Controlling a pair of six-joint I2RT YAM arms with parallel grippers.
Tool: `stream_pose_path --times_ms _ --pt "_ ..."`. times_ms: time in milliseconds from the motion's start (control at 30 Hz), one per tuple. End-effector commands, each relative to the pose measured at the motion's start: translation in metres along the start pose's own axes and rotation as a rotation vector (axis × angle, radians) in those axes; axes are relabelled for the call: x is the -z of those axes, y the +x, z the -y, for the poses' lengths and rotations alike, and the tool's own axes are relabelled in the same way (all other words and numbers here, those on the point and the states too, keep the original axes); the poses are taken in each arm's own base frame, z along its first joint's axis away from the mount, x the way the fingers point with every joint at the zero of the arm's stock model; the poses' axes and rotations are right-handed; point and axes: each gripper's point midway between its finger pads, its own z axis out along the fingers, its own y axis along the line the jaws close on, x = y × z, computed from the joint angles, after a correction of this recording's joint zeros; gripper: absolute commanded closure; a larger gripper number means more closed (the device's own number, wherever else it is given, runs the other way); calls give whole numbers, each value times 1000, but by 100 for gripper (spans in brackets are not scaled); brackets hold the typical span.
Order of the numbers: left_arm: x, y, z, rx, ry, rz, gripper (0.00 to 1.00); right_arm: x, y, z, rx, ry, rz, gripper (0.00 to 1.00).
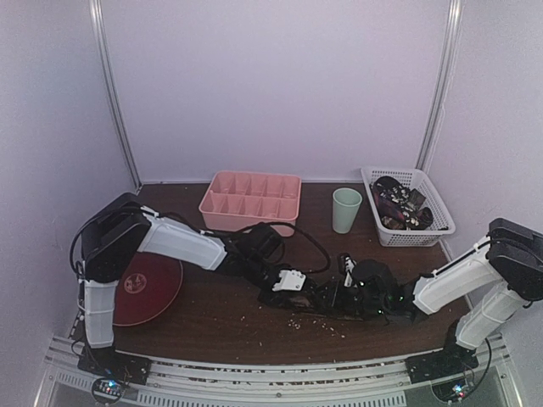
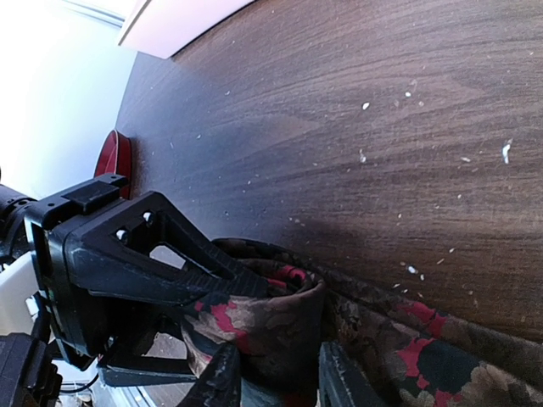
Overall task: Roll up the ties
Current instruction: Roll the tie at the center of the board.
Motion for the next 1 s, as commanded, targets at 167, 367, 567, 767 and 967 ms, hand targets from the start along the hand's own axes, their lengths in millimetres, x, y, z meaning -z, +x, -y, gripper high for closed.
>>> stream_pose_path --times_ms 167,367,567,767,967 --pt "3 -10 5 -25 33 35 37 -9 2 -4 2 -6 -21 68" --pt "6 -12 -11 39 -35 0 23 -10 1 -1 -3 -4 -18 68" --pt "-3 -8 -17 46 -73 -30 20 -13 2 -6 -9 -25 -30 68" --pt "-9 -7 -25 63 -104 -26 19 -15 5 -3 -9 -17 -40 68" --pt "-10 -15 -12 29 -22 1 32 -14 3 -4 -10 -25 -31 67"
